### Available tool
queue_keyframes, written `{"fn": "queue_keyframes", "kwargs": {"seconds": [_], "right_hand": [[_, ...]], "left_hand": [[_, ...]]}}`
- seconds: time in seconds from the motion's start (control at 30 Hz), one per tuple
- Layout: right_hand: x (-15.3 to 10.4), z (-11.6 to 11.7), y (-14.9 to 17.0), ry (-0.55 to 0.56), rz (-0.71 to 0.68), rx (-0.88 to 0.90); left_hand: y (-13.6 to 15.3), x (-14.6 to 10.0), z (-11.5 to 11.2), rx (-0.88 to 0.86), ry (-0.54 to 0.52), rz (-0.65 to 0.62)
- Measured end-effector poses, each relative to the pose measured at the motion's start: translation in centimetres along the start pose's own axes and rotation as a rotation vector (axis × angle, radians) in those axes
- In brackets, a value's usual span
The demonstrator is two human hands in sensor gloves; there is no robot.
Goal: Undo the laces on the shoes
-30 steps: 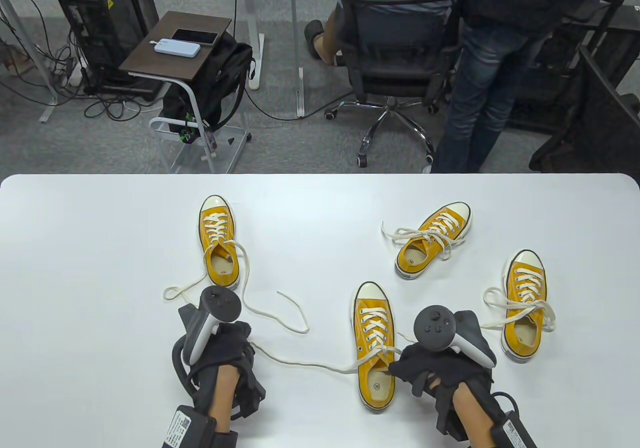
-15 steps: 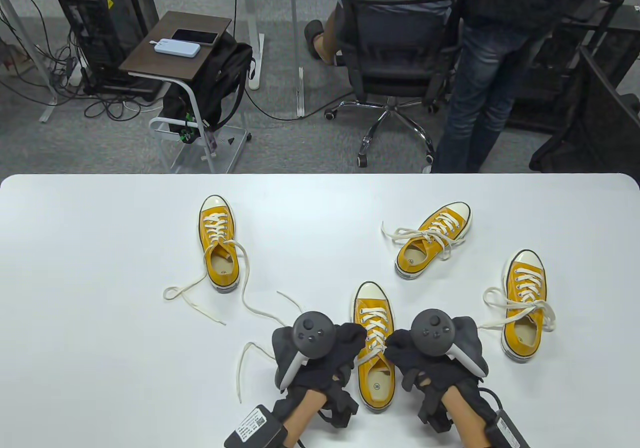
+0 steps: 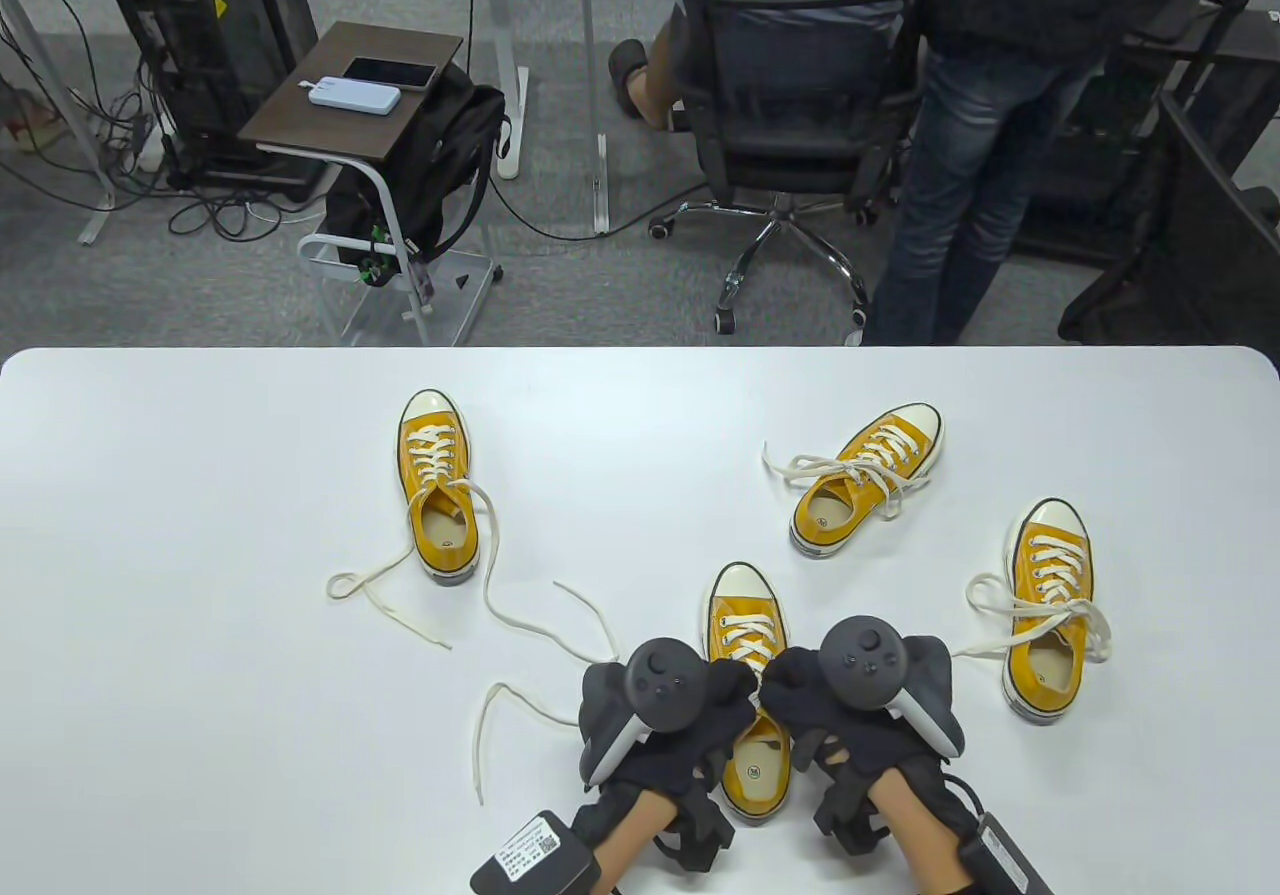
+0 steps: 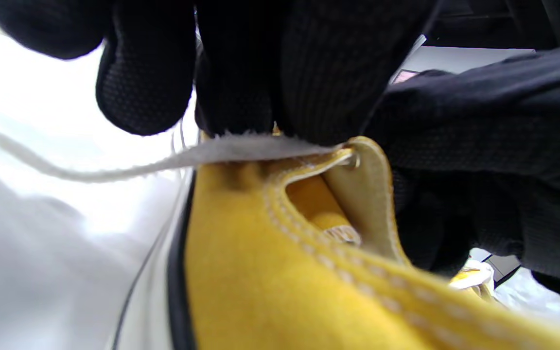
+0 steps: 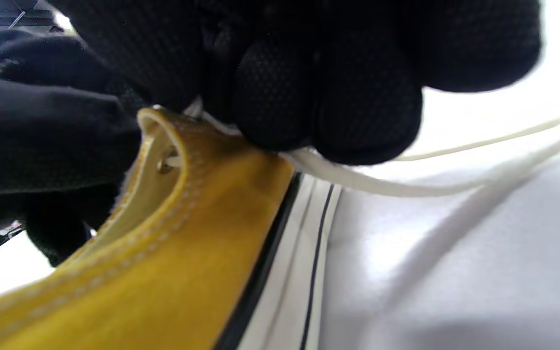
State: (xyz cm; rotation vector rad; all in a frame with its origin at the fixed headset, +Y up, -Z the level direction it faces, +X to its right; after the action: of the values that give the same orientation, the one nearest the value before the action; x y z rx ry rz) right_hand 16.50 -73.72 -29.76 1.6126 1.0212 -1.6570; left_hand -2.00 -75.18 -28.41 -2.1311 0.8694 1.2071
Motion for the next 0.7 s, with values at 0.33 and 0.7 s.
{"fn": "queue_keyframes", "kwargs": {"seconds": [0.33, 0.7], "right_hand": [[0.1, 0.3, 1.0, -0.068, 0.043, 0.115], [0.3, 0.2, 1.6, -0.090, 0.058, 0.081]], "left_hand": [[-0.1, -0.3, -0.6, -0.001, -0.069, -0.024], [-0.2, -0.5, -1.3, 0.035, -0.119, -0.059]]}}
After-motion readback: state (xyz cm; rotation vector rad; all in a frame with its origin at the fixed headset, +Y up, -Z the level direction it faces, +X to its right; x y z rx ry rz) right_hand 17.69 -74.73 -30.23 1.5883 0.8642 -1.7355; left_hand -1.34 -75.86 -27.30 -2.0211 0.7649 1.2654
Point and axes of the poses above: the tracker on the back of each hand, its own y axis roughly to the little-finger side, its own x axis roughly from the wrist to the fingertips, z = x × y, the point moved 1 cm from there along x, roughly from the wrist to the fingertips, and after that the axes turned 15 degrees about y, right-handed, at the moved point
